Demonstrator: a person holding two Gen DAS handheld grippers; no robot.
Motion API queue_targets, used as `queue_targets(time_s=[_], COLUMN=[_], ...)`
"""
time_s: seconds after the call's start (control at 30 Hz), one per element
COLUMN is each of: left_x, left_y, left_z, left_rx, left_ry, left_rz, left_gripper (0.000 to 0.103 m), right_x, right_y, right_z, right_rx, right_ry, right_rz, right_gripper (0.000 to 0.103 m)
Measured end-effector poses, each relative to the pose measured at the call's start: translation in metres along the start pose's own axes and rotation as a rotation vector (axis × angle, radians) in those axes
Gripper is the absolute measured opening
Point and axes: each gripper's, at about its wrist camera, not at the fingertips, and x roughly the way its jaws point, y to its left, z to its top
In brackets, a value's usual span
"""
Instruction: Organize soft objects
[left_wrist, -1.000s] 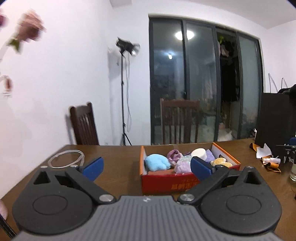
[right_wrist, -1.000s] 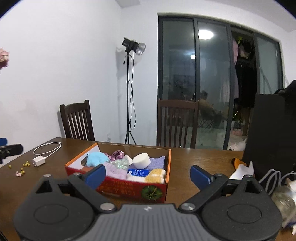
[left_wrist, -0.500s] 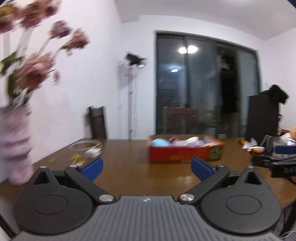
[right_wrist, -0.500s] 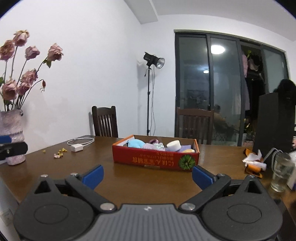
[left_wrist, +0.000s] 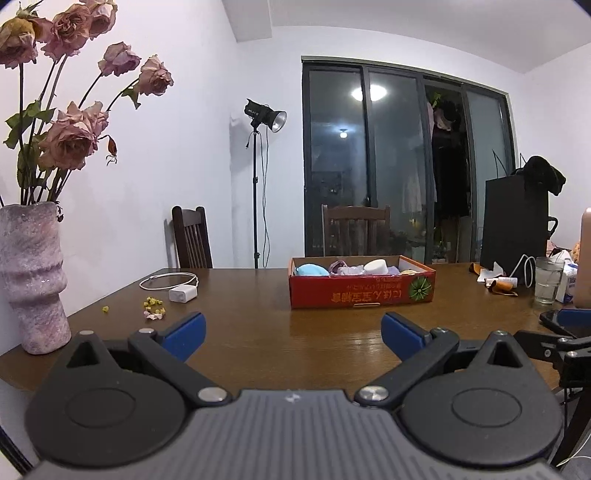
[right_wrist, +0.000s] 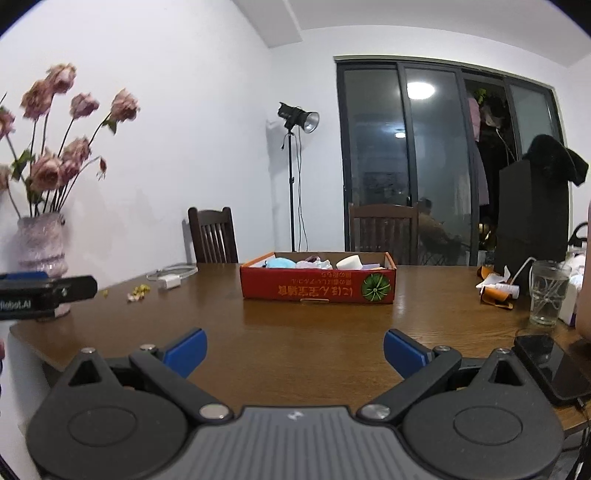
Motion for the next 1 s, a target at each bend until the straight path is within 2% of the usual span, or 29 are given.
queue_targets(time_s=[0.1, 1.0], left_x=[0.0008, -0.0039], left_y=[-0.0004, -0.0033], left_z=[-0.0014, 0.0006], left_rx=[0.006, 0.009], left_ry=[0.009, 0.000], left_rz=[-0.010, -0.027], left_gripper=[0.103, 0.103], right_x=[0.0033, 0.0048], right_y=[0.0001, 0.0032], right_z=[0.0000, 0.0027], right_rx=[0.008, -0.001], right_ry=[0.020, 0.014], right_rz=[0.016, -0.001], right_gripper=[0.103, 0.103])
